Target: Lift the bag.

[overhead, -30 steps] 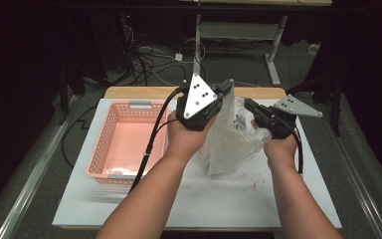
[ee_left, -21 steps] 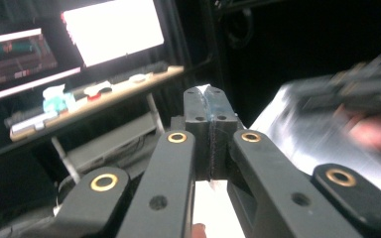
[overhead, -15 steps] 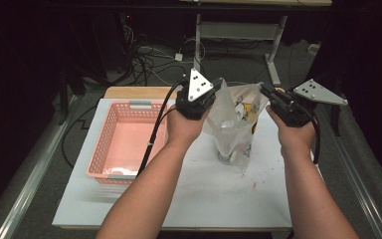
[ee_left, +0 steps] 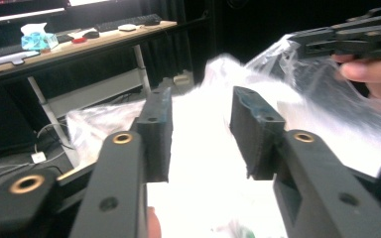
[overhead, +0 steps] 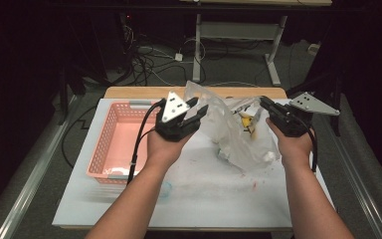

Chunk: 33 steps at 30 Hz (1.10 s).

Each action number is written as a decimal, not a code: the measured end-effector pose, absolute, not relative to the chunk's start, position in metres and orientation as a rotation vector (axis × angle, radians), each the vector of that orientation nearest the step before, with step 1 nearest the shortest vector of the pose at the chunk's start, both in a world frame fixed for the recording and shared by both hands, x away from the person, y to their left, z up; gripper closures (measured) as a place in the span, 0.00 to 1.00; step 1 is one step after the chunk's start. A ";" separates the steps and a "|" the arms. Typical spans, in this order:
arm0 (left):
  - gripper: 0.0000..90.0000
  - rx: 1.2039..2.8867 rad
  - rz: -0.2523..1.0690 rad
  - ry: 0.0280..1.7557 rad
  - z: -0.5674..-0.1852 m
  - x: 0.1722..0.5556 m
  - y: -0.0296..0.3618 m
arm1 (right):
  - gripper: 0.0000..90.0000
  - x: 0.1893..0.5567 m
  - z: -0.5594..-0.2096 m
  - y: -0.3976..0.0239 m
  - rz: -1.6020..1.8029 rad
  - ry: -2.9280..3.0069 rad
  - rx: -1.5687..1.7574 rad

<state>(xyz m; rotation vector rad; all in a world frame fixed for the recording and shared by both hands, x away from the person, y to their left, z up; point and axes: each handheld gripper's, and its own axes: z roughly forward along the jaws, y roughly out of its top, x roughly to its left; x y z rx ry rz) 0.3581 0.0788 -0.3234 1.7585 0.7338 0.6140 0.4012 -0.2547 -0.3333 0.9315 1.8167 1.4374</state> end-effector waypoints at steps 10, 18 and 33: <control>0.45 1.758 0.528 0.783 -0.365 0.319 0.097 | 1.00 0.394 -0.338 -0.257 1.413 1.832 0.929; 0.26 1.804 0.449 0.798 -0.395 0.312 0.090 | 0.84 0.381 -0.334 -0.264 1.429 1.842 0.913; 0.00 1.882 0.363 0.804 -0.425 0.301 0.075 | 0.59 0.334 -0.354 -0.299 1.371 1.852 0.931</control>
